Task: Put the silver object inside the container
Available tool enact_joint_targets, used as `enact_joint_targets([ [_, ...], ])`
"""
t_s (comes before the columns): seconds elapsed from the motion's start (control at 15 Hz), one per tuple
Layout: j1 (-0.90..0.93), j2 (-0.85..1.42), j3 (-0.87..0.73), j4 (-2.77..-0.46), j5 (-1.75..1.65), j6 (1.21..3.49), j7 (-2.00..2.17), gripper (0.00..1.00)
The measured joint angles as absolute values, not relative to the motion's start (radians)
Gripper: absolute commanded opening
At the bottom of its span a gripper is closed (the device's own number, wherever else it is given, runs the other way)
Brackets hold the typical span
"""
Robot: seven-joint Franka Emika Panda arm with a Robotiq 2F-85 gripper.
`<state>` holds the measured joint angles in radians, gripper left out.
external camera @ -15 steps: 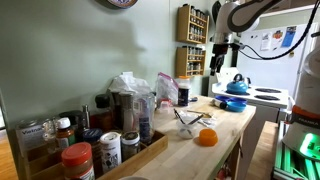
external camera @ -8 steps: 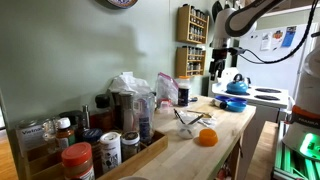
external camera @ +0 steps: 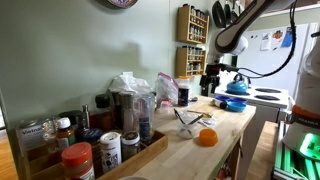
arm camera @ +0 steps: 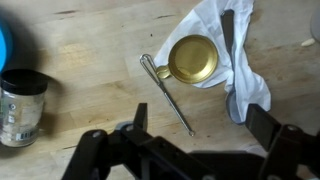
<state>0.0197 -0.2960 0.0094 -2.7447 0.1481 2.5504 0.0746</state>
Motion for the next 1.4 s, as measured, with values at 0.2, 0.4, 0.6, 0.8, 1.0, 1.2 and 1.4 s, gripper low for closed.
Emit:
enact_joint_targets([
  [0.2,0.02,-0.279,0.005,-2.736,0.154,2.557,0.075,1.0],
  [0.4,-0.001,-0.267,0.019,-2.733,0.06,2.557,0.094,1.0],
  [0.6,-0.034,-0.196,0.029,-2.722,-0.078,2.571,0.105,1.0],
  [0.8,-0.027,-0.088,0.029,-2.69,-0.069,2.603,0.092,1.0],
  [1.0,0.065,-0.006,-0.036,-2.654,0.09,2.622,-0.02,1.0],
  [1.2,0.085,0.012,-0.053,-2.641,0.103,2.622,-0.027,1.0],
  [1.4,0.077,0.013,-0.045,-2.641,0.091,2.639,-0.026,1.0],
])
